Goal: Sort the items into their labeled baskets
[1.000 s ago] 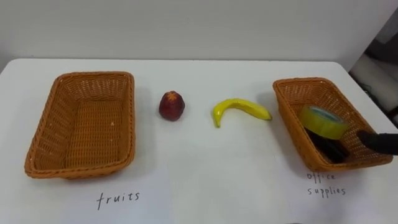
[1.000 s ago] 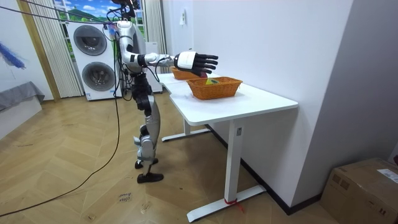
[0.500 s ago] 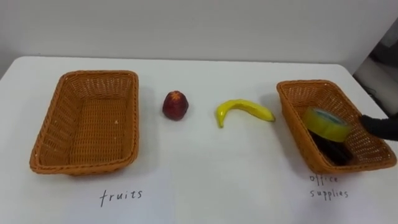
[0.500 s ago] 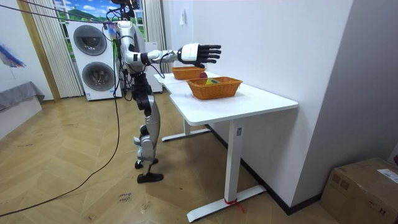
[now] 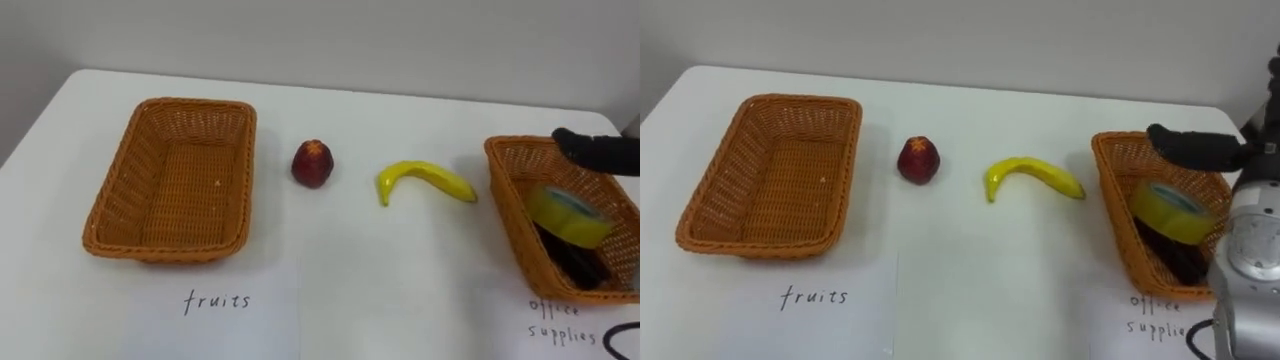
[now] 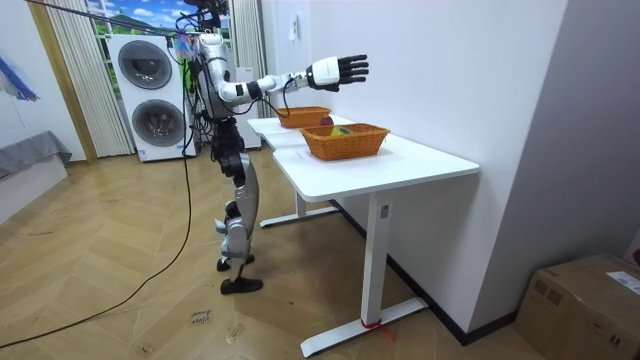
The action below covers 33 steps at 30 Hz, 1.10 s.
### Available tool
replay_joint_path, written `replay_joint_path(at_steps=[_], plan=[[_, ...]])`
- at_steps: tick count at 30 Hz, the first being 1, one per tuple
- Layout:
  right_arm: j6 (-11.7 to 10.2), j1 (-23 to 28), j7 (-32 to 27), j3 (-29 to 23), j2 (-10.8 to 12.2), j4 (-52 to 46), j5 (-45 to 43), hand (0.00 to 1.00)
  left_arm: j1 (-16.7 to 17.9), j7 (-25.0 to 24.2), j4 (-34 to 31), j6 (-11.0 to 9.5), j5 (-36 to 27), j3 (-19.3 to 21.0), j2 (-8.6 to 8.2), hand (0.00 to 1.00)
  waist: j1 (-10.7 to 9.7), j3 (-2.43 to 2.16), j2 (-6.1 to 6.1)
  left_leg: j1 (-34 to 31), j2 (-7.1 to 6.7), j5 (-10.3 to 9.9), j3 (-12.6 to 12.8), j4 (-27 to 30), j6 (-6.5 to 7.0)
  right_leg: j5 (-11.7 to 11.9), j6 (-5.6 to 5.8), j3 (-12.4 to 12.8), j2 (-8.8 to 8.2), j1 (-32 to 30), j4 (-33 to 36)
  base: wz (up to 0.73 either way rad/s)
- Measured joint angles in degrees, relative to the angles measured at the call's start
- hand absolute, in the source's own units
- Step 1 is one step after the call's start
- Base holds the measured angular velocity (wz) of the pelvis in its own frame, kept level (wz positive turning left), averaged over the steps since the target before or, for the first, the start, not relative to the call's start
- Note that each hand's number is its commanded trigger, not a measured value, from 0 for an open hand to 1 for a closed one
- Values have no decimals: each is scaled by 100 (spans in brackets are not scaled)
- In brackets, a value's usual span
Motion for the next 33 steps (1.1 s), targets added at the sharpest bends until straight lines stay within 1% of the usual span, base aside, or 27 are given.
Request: replay_joint_path(at_steps=[1, 5, 7, 8, 10, 12, 13, 14, 15, 16, 17, 18, 19, 20, 21, 22, 23, 25, 27, 28, 29, 32, 33], plan=[[-3, -43, 0, 57, -26, 0, -3, 0, -1, -1, -4, -4, 59, 0, 0, 0, 85, -3, 0, 2, 2, 1, -4, 27, -1, 0, 0, -5, 2, 3, -1, 0], [-4, -182, 16, 179, -44, 0, -61, 0, 19, -34, -9, 0, 221, 0, 2, 0, 154, -6, -11, 1, -6, 1, -46, 42, -1, 0, 0, -41, -6, 29, 0, 7], [-6, -207, 45, 237, -47, 3, -61, 0, 24, -115, -6, 0, 253, -1, 14, 0, 241, -19, -36, 10, -12, 1, -81, 37, -1, 0, 0, -52, -7, 60, -5, 7], [-6, -212, 48, 278, -53, 4, -61, 0, 28, -118, -3, 0, 253, -1, 18, 0, 245, -16, -46, 15, -12, 1, -90, 37, -1, 0, 0, -57, -8, 76, -8, 10], [-6, -233, 110, 388, -64, 4, -76, 0, 38, -118, 11, 0, 254, -1, 28, 0, 267, -9, -89, 14, -14, 1, -144, 41, -1, 0, 0, -148, -13, 106, -11, 12], [-5, -311, 121, 475, -71, 13, -74, 0, 73, -118, 21, 0, 258, -2, 31, 0, 277, -11, -145, 9, -16, 2, -153, 39, -2, -1, 2, -149, -14, 105, -10, 4], [-4, -373, 174, 557, -101, 19, -79, 0, 114, -132, 23, 13, 259, 1, 42, 0, 277, -1, -190, 4, -15, 6, -152, 39, -8, -1, 2, -148, -13, 99, -11, 0], [-4, -377, 215, 569, -119, 19, -82, 0, 119, -146, 29, 25, 259, 2, 55, 0, 280, 8, -203, -5, -15, 8, -152, 39, -12, -1, 2, -150, -13, 92, -13, 0], [1, -378, 277, 569, -141, 34, -78, 0, 124, -201, 31, 61, 253, 5, 95, 0, 329, 11, -278, -16, -13, 13, -152, 39, -19, -1, 2, -151, -10, 82, -13, 0], [5, -378, 302, 595, -160, 67, -74, 0, 124, -270, 35, 101, 250, 2, 154, 0, 383, 6, -337, -43, -8, 16, -152, 47, -24, -1, 2, -158, -7, 54, -12, 0], [7, -378, 313, 619, -173, 86, -78, 0, 122, -288, 34, 121, 251, 0, 179, 0, 391, -14, -378, -77, -4, 16, -152, 58, -25, -1, 1, -161, -5, 28, -10, 0], [13, -392, 361, 715, -237, 118, -82, 0, 107, -308, 33, 144, 243, -9, 222, 0, 407, -22, -447, -132, -2, 16, -160, 102, -26, 0, 0, -177, -6, 0, -8, 6], [29, -428, 427, 873, -312, 128, -144, 0, 78, -341, 32, 157, 242, -24, 259, 0, 413, -20, -497, -186, -3, 16, -186, 144, -26, 1, -3, -193, -7, -29, -8, 7], [41, -464, 473, 959, -340, 134, -211, 0, 57, -342, 32, 164, 242, -30, 271, 0, 412, -21, -516, -214, -5, 16, -193, 149, -26, 6, -10, -195, -7, -57, -8, 7], [44, -569, 570, 1113, -384, 204, -254, 0, -18, -341, 35, 178, 242, -36, 297, 0, 404, -5, -544, -287, -7, 15, -217, 202, -25, 15, -22, -241, -12, -87, -13, 12], [51, -651, 643, 1226, -416, 311, -254, 0, -103, -339, 38, 177, 230, -88, 354, 0, 400, 0, -568, -359, -11, 14, -250, 244, -24, 19, -25, -295, -21, -122, -15, 13], [55, -678, 706, 1268, -434, 347, -253, 0, -143, -339, 37, 171, 211, -129, 389, 0, 410, -7, -579, -405, -12, 14, -256, 260, -23, 21, -27, -299, -22, -156, -14, 12], [58, -784, 898, 1512, -547, 452, -261, 0, -175, -334, -10, 124, 198, -130, 464, 0, 435, -9, -594, -535, -7, 14, -238, 311, -24, 38, -47, -306, -20, -263, -9, 0], [78, -845, 998, 1680, -641, 571, -347, 0, -175, -331, -20, 138, 198, -131, 499, 0, 451, -7, -600, -569, -1, 15, -231, 320, -24, 47, -52, -303, -17, -297, -11, -2], [84, -846, 1078, 1694, -658, 643, -451, 0, -176, -331, -41, 139, 199, -132, 514, 0, 471, -17, -618, -611, 0, 15, -232, 325, -24, 48, -53, -304, -15, -339, -8, 0], [90, -847, 1102, 1694, -665, 672, -493, 0, -177, -331, -60, 139, 199, -135, 516, 0, 501, -16, -626, -627, 4, 15, -225, 327, -25, 51, -57, -296, -12, -363, -7, 0], [100, -950, 1247, 1737, -798, 1005, -522, 0, -199, -333, -114, 138, 177, -215, 517, 0, 532, -12, -646, -705, 12, 15, -231, 358, -25, 63, -60, -296, -4, -411, -10, 1], [105, -1031, 1297, 1737, -845, 1223, -525, 0, -234, -335, -114, 138, 168, -258, 519, 0, 548, 0, -653, -730, 12, 15, -232, 373, -25, 66, -59, -298, -3, -429, -10, 0]])
